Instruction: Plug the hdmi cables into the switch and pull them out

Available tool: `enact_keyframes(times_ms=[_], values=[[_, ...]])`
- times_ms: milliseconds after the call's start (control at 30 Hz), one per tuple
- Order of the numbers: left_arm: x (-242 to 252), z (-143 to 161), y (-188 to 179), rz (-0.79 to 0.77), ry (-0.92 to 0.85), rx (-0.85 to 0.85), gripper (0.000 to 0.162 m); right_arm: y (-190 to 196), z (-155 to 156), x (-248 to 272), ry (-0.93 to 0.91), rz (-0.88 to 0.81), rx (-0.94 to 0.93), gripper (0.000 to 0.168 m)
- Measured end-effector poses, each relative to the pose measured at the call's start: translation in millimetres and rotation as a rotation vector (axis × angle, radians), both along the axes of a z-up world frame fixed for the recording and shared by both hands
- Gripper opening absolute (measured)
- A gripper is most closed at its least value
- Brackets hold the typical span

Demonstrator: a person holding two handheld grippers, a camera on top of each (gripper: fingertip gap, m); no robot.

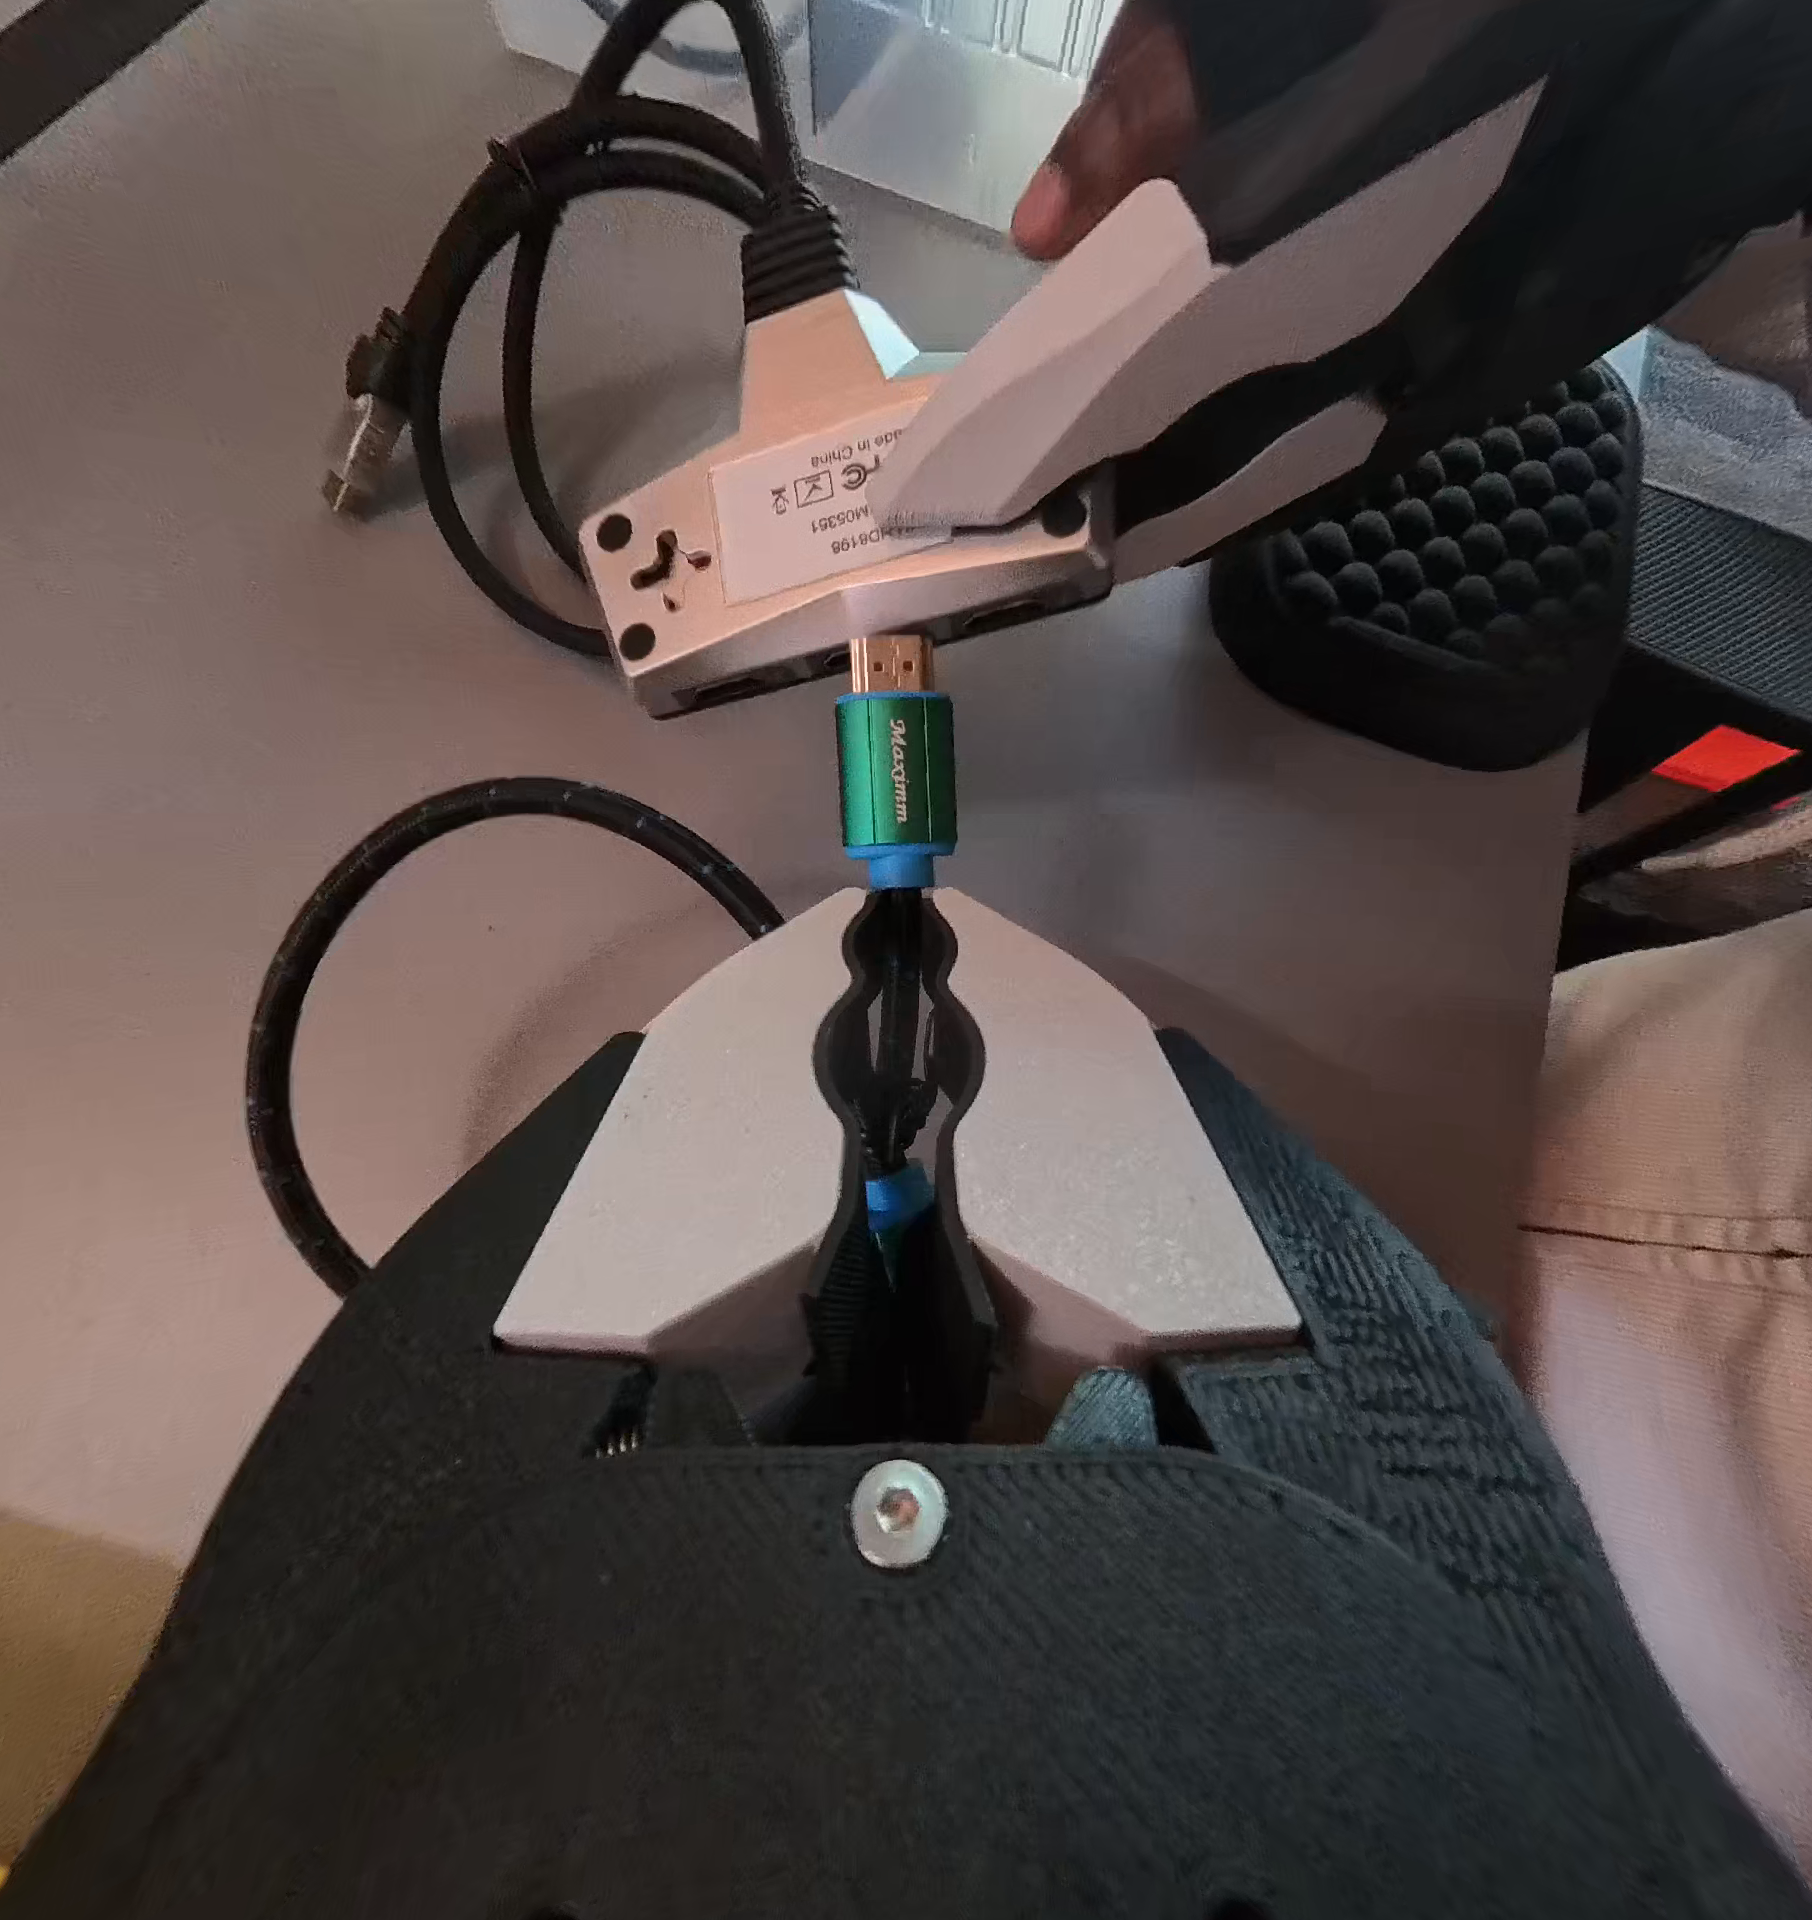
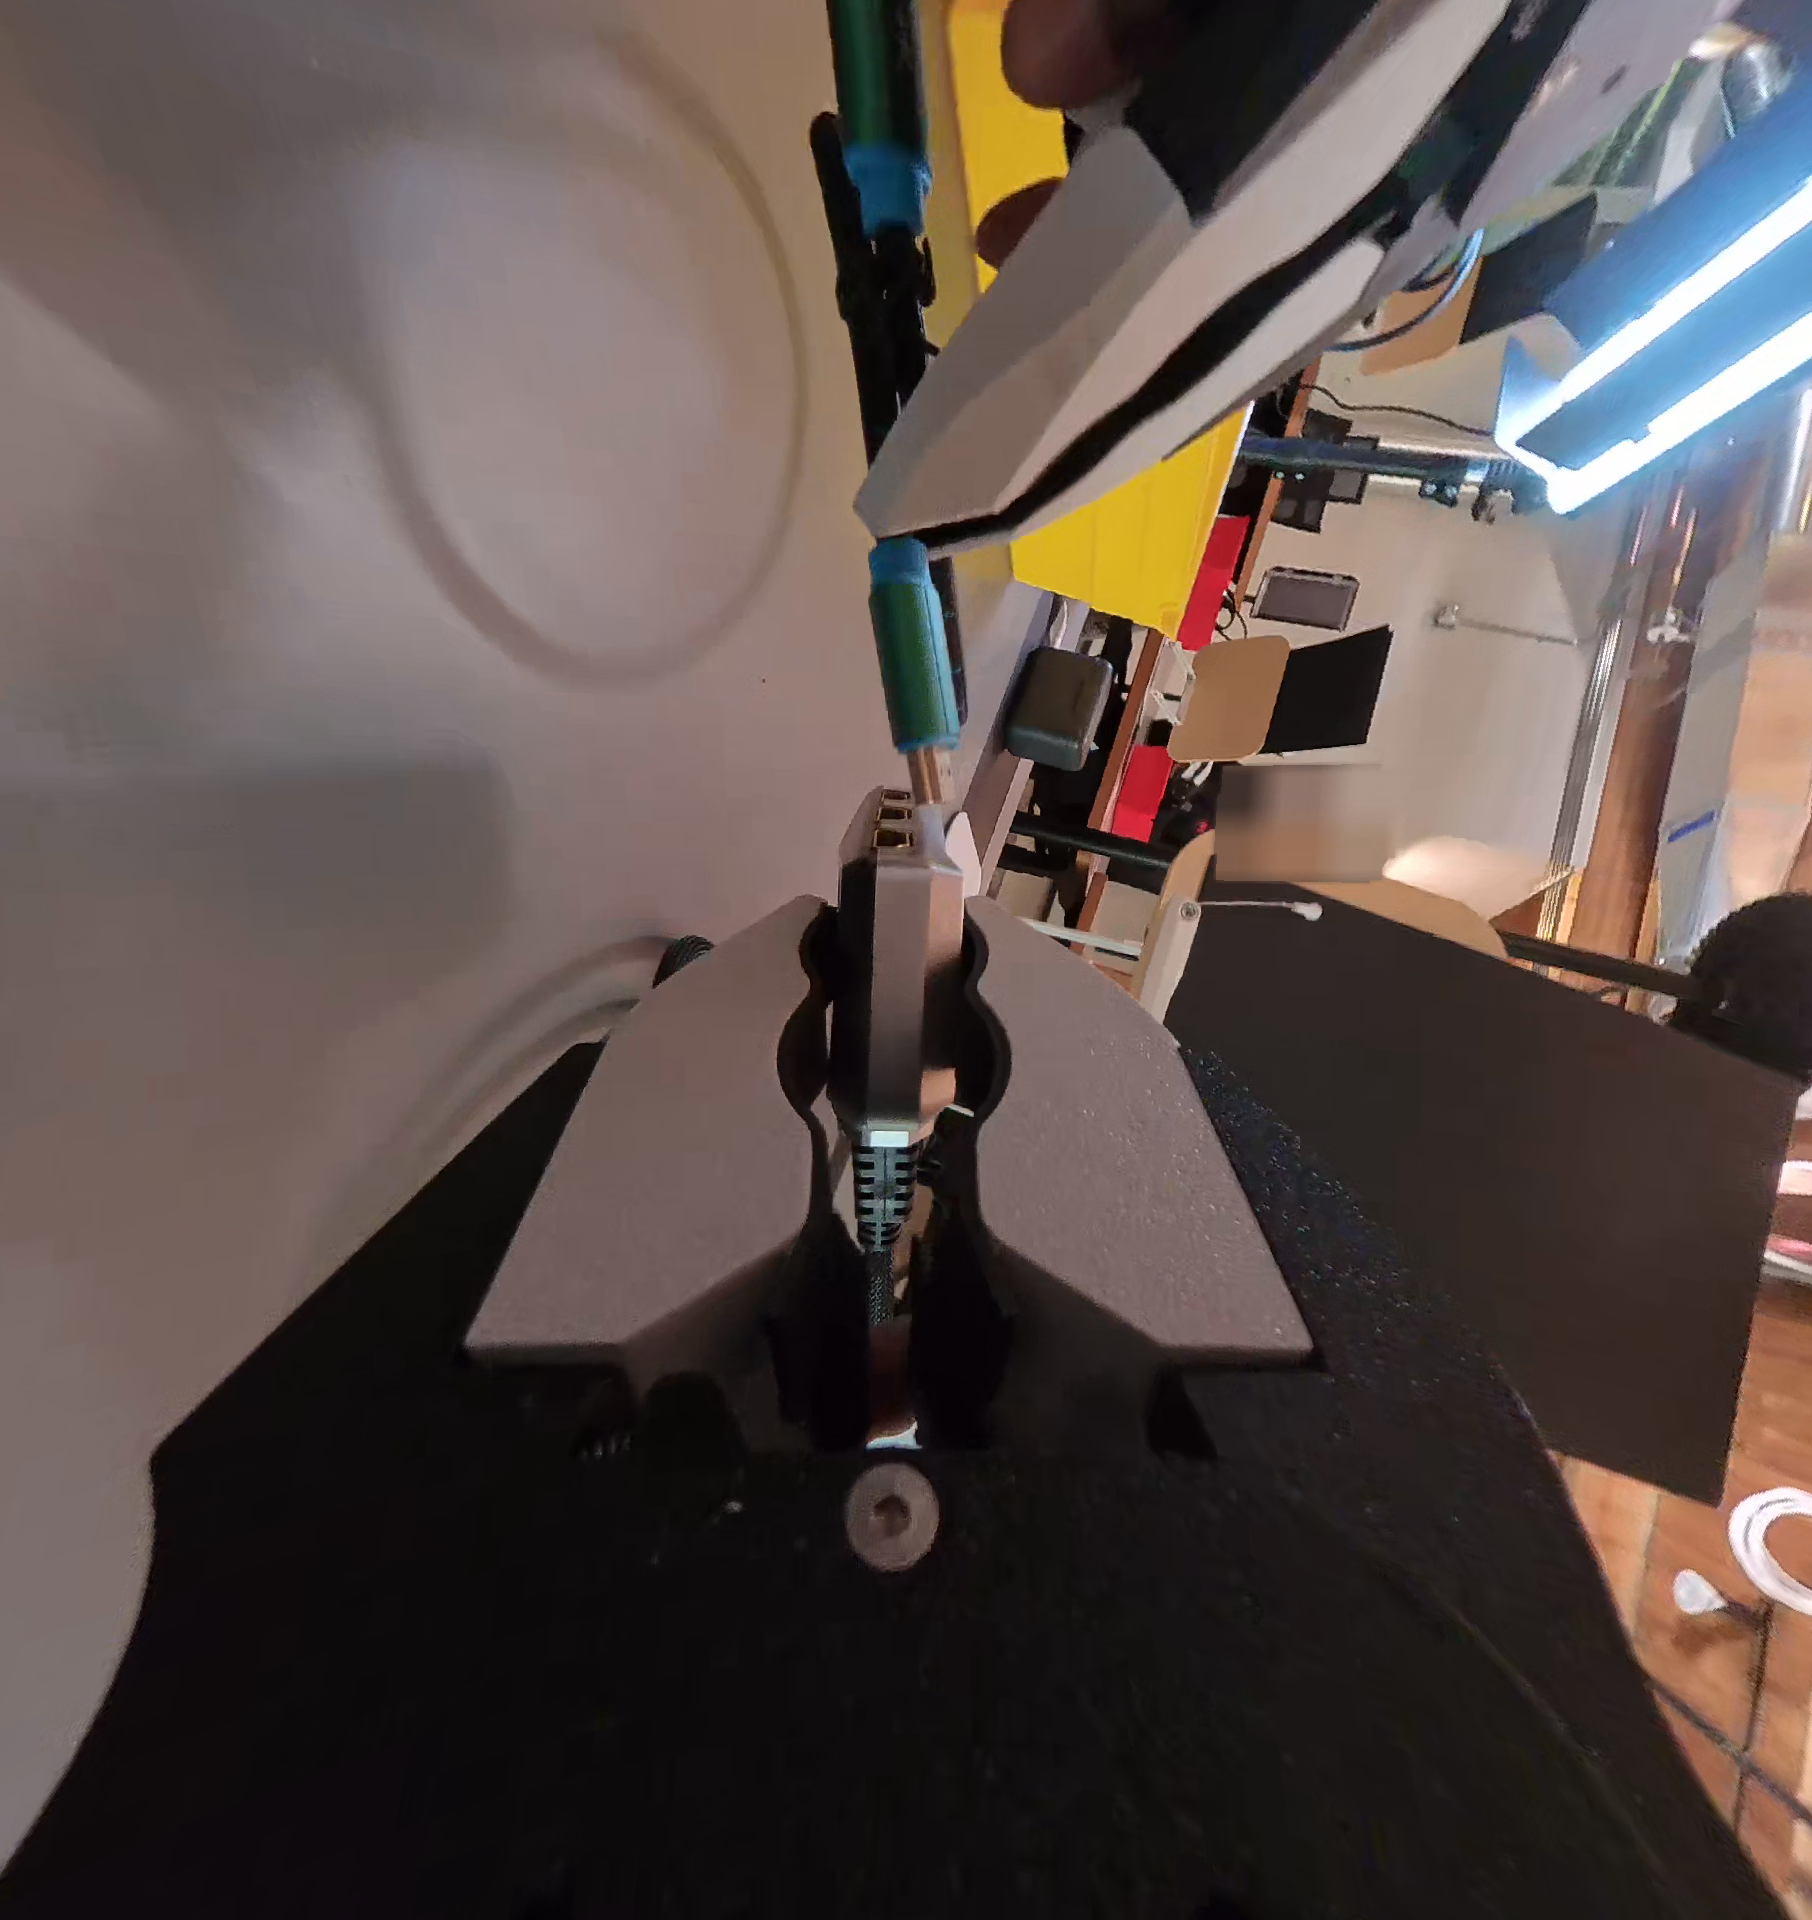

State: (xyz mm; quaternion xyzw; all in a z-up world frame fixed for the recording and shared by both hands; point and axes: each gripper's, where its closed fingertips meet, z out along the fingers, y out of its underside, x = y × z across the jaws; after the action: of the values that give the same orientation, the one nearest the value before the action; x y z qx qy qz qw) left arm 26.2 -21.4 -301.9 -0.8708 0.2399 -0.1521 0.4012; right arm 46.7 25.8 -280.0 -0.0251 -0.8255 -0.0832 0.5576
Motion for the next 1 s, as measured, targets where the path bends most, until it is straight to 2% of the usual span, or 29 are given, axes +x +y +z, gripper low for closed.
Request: enact_keyframes(times_ms=[133,367,667,833,900,1000], values=[[-8,-5,4,0.049,-0.008,-0.023,0.007,1,-1,-9,0.005,-0.002,0.051,0.020],[-9,-13,2,0.066,-0.001,-0.026,0.007,-1,-8,-10,0.005,-0.001,0.035,0.020],[-2,-9,-1,0.066,-0.016,-0.025,0.007,-5,-6,-4,0.073,-0.007,-0.225,0.020],[0,-8,1,0.086,-0.026,-0.043,0.007,-5,-4,1,0.087,-0.005,-0.300,0.020],[1,-10,0,0.082,-0.015,-0.065,0.007,-5,-4,2,0.085,0.001,-0.288,0.020],[2,-14,-3,0.073,-0.016,-0.108,0.007,-6,-9,2,0.058,0.017,-0.174,0.021]])
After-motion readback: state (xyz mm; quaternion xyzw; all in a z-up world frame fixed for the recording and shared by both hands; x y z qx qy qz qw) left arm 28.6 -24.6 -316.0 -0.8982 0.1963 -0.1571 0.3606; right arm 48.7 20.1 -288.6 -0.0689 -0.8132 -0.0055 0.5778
